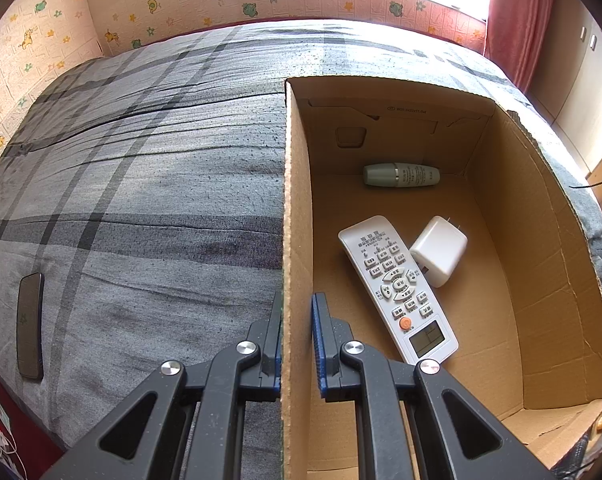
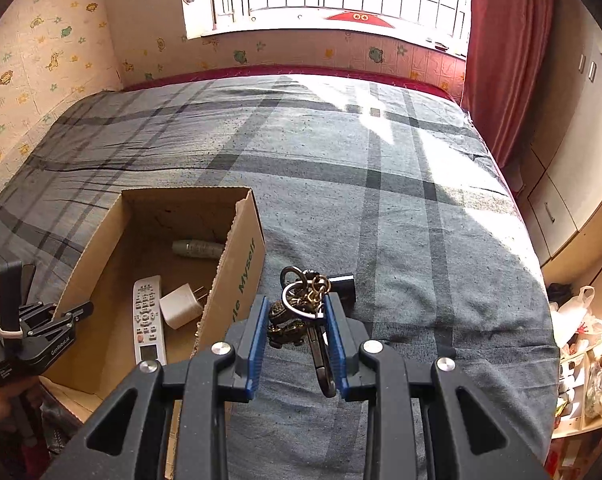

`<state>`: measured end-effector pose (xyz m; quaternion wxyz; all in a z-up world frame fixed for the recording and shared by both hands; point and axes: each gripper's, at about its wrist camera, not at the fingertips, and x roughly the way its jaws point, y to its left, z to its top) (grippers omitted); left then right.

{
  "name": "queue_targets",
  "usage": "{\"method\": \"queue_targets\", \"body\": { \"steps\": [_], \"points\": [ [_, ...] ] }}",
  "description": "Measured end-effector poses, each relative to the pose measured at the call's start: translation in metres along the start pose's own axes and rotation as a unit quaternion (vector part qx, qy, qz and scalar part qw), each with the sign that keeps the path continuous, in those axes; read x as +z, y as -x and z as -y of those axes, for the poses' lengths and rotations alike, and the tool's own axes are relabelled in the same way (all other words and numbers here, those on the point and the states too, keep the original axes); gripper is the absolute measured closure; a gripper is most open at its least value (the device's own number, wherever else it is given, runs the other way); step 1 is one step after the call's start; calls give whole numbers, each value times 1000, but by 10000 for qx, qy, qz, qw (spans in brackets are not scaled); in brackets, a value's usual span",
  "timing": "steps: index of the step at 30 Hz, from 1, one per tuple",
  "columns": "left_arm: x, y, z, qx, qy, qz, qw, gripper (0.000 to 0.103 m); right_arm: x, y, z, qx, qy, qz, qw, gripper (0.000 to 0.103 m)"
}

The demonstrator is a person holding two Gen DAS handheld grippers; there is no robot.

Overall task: Organize rigid objects
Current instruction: 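Lift the keys and carry them over the box with the right gripper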

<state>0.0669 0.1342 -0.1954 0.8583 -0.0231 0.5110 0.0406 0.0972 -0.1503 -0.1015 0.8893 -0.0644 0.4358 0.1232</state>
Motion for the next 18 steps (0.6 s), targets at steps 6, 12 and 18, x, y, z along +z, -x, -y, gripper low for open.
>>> {"method": "queue_targets", "body": {
  "steps": [6, 12, 18],
  "points": [
    [0, 0, 0, -6, 5, 0, 10000, 90, 14, 10, -23, 215, 220, 164, 9994, 74],
    [0, 0, 0, -9, 10, 0, 10000, 90, 23, 13, -56, 507, 511, 235, 9971, 74],
    [0, -1, 0, -5, 2, 2, 10000, 90, 27, 6, -82, 752, 646, 180, 9949, 74]
  ]
}}
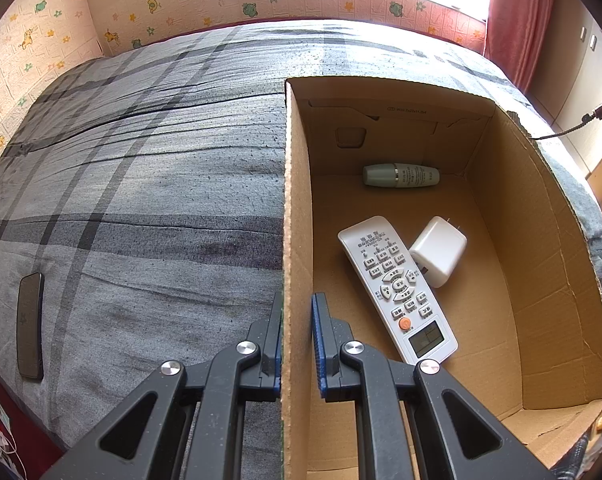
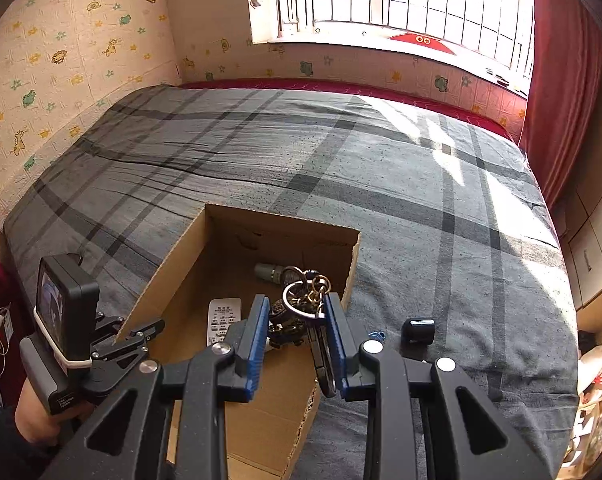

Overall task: Organize rigid objects
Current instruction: 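Lift the keys and carry them over the box with the right gripper, then lower the keys beside the remote and open the right gripper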

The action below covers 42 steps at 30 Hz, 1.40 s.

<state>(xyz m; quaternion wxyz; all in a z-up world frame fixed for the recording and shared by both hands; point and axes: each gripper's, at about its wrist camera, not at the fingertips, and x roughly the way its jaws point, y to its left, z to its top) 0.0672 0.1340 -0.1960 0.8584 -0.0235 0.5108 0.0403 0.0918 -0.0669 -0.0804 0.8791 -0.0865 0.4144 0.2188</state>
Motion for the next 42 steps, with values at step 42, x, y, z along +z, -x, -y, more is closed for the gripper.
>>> {"method": "queue_targets", "body": {
  "steps": [42],
  "points": [
    [0, -1, 0, -12, -11, 3, 10000, 90, -45, -158, -46, 275, 144, -2153, 9761, 73]
  ]
}}
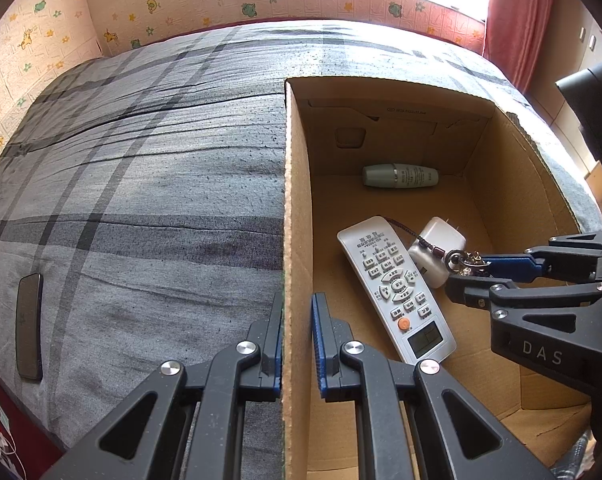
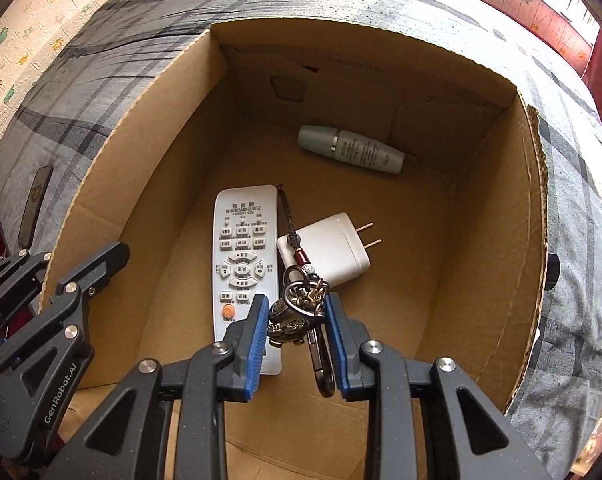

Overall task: Organize rigid objects
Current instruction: 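Lower the keys beside the remote and open the right gripper, then move the right gripper out of the box to the small white charger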

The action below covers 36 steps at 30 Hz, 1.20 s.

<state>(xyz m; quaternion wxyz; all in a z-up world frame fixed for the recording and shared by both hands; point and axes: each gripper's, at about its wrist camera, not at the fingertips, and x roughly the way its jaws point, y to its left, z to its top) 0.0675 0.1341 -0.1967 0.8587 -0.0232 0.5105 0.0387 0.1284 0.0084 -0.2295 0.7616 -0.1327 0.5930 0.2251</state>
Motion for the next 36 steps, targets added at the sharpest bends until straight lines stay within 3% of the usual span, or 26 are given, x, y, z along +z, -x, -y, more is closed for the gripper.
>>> {"method": "queue_targets", "body": {
  "steps": [9, 13, 15, 29, 36],
  "points": [
    [1, 0, 0, 10, -16, -12, 10000, 90, 3, -5, 0, 25, -55, -1, 10000, 71],
    [0, 0, 1, 17, -21, -8, 10000, 90, 3, -1, -1, 46, -47, 76, 9999, 58],
    [0, 0, 1, 18, -21, -11, 10000, 90, 2, 2, -1, 60, -59, 131, 9999, 57],
    [1, 1, 0, 43, -39, -17, 10000, 90, -9, 40, -5, 117, -12, 507, 9986, 54],
    [1, 1, 0, 52, -40, -18, 10000, 90, -10, 61, -3, 65, -8, 759, 9971, 37]
  ]
}}
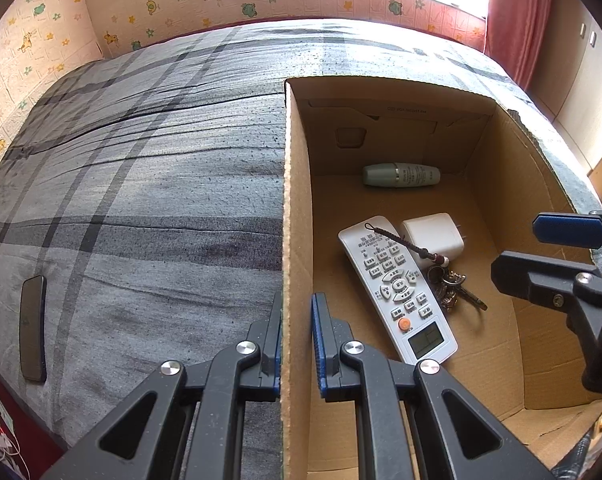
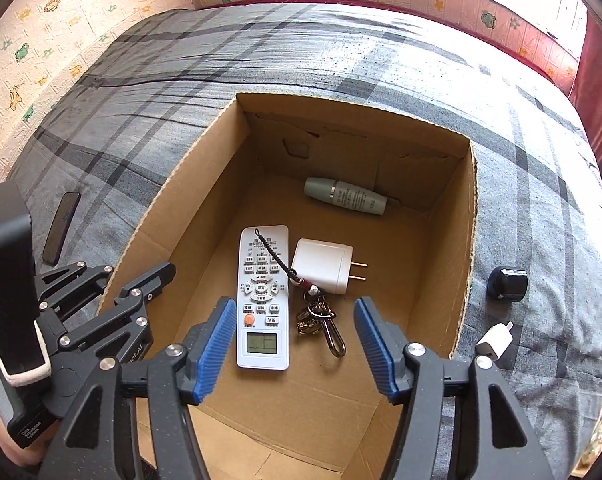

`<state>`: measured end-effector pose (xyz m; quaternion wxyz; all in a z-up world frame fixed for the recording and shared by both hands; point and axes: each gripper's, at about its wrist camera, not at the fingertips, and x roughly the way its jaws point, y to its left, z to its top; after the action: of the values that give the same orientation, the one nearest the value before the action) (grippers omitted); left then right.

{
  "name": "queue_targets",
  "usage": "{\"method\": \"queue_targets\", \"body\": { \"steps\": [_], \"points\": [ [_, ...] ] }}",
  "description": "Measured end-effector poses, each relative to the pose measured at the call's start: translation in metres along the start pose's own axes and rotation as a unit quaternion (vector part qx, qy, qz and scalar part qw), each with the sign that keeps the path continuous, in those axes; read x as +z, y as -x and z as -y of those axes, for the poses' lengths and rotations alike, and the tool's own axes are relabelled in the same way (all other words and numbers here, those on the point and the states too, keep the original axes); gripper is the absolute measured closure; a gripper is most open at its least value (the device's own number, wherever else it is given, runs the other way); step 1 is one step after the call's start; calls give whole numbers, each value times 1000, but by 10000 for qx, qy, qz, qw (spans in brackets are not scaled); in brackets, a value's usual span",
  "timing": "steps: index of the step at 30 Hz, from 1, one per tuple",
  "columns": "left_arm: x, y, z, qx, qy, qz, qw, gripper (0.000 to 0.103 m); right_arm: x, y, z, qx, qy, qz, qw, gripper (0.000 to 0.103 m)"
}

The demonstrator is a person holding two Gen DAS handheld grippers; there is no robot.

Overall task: Organize rigid objects
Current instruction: 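Move the right gripper out of the box to the small white charger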

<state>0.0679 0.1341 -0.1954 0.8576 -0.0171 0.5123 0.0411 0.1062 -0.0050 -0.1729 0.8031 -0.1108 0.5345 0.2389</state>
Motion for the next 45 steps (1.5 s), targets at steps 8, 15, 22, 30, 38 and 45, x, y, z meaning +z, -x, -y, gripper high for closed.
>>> {"method": "queue_targets", "body": {
  "steps": [8, 15, 22, 30, 38, 45],
  "points": [
    [0, 0, -1, -19, 15, 2, 10000, 90, -4, 25, 14, -34, -102, 251, 9996, 24],
    [0, 0, 0, -11, 8, -1, 10000, 90, -10, 43, 29, -65, -151, 423, 9990, 0],
    [0, 0, 0, -22, 15, -4, 10000, 90, -12, 62, 56, -300, -336, 611, 9971, 0],
    [0, -1, 0, -18, 11, -8, 10000, 90, -22, 68, 108, -688, -755, 660, 9926, 0],
    [0, -1, 1, 9, -13, -12, 10000, 90, -36, 55, 150, -961, -1098, 551, 9878, 0],
    [0, -1, 1, 16, -23, -11, 10000, 90, -47, 28, 171, -1138, -1237, 377, 9851, 0]
  ]
}}
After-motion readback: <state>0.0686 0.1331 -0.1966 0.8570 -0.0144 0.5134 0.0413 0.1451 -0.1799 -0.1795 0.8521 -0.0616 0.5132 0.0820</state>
